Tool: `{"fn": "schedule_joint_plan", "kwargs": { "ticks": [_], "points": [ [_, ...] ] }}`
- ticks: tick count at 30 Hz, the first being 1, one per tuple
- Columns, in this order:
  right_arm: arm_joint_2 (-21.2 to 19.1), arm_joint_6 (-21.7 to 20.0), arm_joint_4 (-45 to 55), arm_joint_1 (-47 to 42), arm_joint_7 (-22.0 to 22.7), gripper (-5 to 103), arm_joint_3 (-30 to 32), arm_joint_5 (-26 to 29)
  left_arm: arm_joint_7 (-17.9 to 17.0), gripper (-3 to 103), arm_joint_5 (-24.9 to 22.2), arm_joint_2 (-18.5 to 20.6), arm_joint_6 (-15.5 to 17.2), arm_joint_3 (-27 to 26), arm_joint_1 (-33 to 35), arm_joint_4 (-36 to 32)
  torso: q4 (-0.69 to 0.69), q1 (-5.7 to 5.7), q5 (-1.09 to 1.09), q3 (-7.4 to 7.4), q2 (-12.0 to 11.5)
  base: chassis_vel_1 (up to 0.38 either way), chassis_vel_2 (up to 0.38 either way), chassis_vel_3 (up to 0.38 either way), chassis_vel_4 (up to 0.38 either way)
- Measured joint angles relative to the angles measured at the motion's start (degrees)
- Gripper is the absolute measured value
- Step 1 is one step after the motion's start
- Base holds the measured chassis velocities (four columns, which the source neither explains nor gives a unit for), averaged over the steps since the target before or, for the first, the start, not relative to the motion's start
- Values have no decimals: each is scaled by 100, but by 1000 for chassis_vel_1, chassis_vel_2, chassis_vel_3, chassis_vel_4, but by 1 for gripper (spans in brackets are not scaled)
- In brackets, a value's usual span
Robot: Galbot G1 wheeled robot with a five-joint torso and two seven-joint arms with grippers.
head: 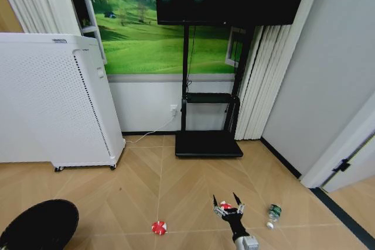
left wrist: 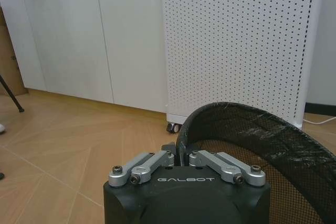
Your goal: Pick up the trash bin and place the garbage on the floor into it.
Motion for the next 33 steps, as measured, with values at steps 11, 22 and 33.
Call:
{"fn": "schedule_joint_plan", "kwargs": {
  "ticks": [11,22,33],
  "points": [
    [33,49,-3,-25,-82,100,-35,-22,58,7,15,-23,-18,35,-16,1,0,1,0,1,1,99,80,-88,-91],
    [70,53,-24,-24,-108,100,-90,-68,44,7,21,-26,-27,42,-24,-11,1,0,0,1,1,237,228,-229,-240],
    [78,-33,-295,282,-39,100,-303,-79,47,7,54,37,-42,109,-44,-178,0,0,0,0,2,313,314,-316,-317]
  ]
}}
